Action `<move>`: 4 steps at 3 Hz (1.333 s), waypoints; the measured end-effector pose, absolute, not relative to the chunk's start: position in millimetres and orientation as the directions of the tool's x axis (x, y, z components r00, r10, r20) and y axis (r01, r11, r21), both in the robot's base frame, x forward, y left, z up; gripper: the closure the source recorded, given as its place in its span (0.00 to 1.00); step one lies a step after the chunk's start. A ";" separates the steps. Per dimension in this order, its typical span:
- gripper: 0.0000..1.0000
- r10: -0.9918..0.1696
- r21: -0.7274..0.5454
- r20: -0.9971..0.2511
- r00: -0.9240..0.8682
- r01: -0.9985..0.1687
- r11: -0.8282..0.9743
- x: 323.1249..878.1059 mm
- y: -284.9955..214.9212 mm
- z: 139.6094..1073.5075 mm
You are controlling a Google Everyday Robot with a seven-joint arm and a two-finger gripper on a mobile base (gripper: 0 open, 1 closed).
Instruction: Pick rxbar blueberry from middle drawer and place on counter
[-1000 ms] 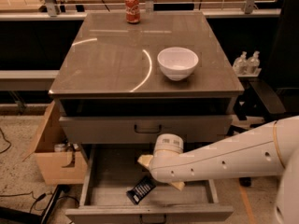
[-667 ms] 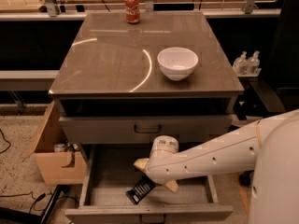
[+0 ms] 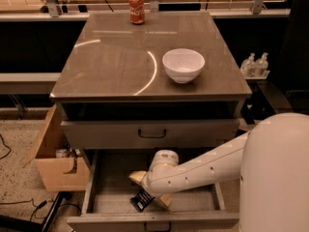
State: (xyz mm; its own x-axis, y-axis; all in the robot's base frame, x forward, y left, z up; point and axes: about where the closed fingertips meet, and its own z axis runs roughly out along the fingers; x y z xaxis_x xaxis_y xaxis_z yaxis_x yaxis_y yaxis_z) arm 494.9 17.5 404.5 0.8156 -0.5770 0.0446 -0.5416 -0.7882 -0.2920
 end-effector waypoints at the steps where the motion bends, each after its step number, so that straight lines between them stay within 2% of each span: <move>1: 0.00 -0.581 -0.312 -0.002 0.814 -0.552 -0.773 491.8 38.1 380.9; 2: 0.00 -0.580 -0.313 -0.031 0.814 -0.559 -0.768 492.1 52.7 359.7; 4: 0.41 -0.590 -0.292 -0.037 0.806 -0.574 -0.765 493.6 59.8 353.3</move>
Offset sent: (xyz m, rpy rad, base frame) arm -0.0005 0.0547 -0.0713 0.0835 0.0745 -0.0044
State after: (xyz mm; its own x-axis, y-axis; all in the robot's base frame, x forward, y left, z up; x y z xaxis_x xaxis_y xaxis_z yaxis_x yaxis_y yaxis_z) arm 493.6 59.8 353.3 0.8062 -0.5905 -0.0375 -0.5739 -0.7651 -0.2919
